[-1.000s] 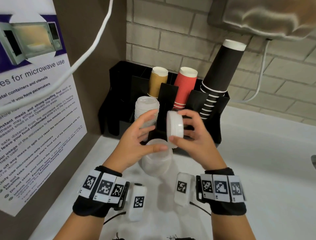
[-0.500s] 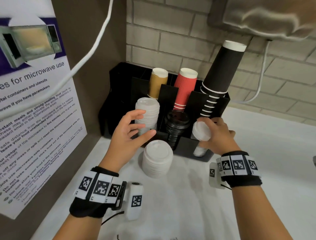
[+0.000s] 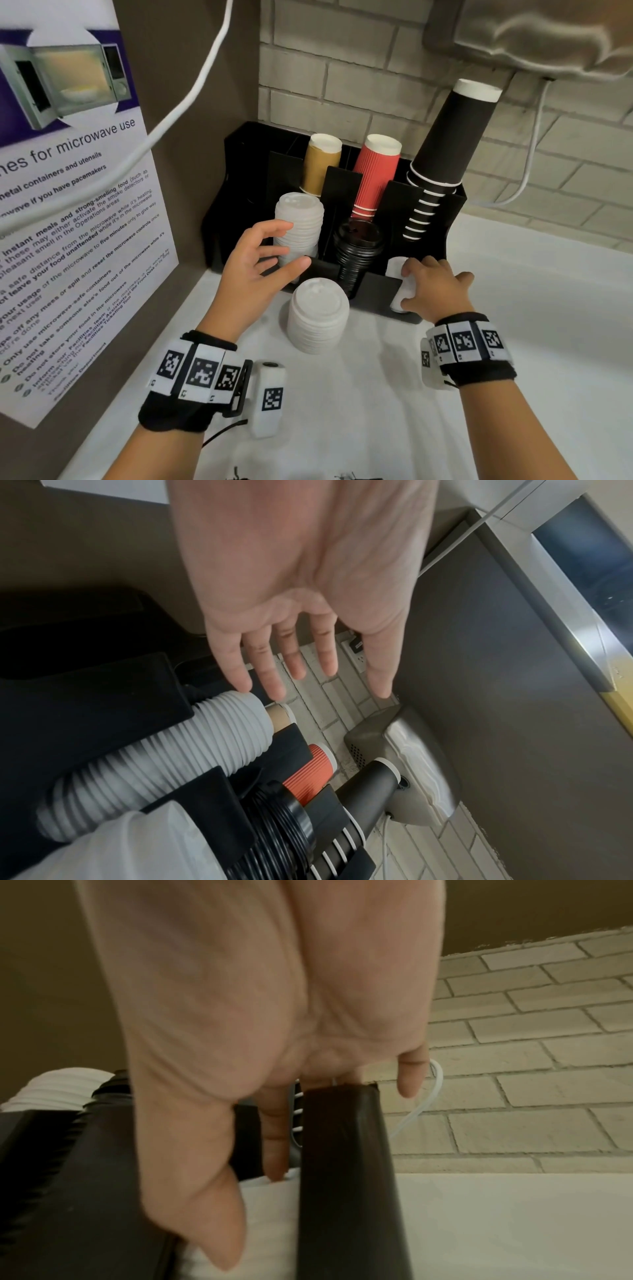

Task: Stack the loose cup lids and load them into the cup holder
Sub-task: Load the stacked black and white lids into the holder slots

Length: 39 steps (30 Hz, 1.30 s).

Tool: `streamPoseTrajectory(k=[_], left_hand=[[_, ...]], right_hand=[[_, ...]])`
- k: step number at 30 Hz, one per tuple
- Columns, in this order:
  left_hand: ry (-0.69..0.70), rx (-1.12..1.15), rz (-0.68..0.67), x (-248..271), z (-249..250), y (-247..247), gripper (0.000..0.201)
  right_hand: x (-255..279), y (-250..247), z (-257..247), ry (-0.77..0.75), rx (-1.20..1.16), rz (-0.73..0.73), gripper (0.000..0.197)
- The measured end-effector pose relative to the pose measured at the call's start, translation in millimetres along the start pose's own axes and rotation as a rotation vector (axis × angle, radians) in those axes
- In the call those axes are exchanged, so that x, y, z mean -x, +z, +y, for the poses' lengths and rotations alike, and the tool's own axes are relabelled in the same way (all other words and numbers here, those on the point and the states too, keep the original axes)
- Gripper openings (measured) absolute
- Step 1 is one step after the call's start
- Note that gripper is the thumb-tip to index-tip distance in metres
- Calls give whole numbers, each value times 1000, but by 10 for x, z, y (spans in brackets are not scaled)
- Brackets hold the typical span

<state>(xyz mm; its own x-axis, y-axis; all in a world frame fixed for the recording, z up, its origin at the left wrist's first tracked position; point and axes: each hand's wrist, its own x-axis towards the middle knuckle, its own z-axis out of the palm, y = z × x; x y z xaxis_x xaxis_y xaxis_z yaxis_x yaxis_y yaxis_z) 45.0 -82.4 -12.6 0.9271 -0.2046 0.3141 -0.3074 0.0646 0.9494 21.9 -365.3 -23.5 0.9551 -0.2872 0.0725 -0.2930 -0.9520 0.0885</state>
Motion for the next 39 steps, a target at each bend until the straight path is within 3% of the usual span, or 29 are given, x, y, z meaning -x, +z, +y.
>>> streamPoseTrajectory(k=[7, 9, 12, 14, 16, 19, 22, 33, 36, 39], left_hand=[[-6, -12, 10, 11, 9, -16, 49], [-14, -10, 14, 10, -3, -17, 45], [-23, -10, 21, 1, -35, -16, 36], [-26, -17, 20, -2, -47, -15, 34], [-23, -21, 20, -1, -49, -19, 33], [-18, -21, 24, 0, -42, -37, 32], [-16, -20, 25, -6, -30, -55, 31], [-30, -30, 23, 4, -48, -36, 30], [-63, -27, -48, 15, -41, -60, 43], [-100, -16, -268, 49, -42, -15, 81]], right_hand=[[111, -88, -121, 39, 118, -29, 48], [157, -168, -187, 45, 75, 89, 41], [258, -287, -375, -137, -337, 241, 40], [355, -340, -583, -345, -638, 150, 30], [431, -325, -791, -442, -732, 18, 28], [437, -210, -1008, -404, -645, -139, 45], [432, -132, -1115, -346, -632, -197, 56], [409, -90, -1115, -291, -825, -92, 56], [392, -183, -1011, -275, -1009, 67, 53], [427, -321, -954, -283, -1294, 82, 47]])
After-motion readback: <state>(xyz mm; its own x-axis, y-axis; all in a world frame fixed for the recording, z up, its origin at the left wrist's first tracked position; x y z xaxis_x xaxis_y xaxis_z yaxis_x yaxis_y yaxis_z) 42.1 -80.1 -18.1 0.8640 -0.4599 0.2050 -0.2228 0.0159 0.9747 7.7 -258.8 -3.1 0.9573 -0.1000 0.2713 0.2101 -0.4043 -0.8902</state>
